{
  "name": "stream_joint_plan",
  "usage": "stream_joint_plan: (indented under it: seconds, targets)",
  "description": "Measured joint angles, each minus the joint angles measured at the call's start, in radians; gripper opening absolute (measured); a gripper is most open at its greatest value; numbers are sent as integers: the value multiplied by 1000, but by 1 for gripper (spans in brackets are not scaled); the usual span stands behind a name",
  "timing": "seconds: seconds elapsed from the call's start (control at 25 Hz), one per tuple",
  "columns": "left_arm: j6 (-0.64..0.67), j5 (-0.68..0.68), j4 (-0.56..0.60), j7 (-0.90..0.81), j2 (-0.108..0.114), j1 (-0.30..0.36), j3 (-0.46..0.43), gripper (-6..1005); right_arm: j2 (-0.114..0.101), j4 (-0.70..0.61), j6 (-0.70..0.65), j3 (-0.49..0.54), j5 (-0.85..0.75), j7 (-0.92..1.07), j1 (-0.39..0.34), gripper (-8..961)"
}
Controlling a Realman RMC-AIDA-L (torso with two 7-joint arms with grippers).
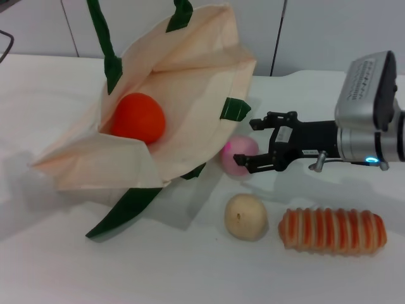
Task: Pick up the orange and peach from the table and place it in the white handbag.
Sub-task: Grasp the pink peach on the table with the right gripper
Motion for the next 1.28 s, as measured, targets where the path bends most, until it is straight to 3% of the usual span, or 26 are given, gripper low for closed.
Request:
stream_joint_plan:
  seconds: [0.64,1.28]
  targets:
    - [1,0,0,0,0,-5,0,130,2,175,335,-66,-2,35,86,892]
    - [1,1,0,-1,0,1,0,132,-1,179,346,-88,-2,59,81,868]
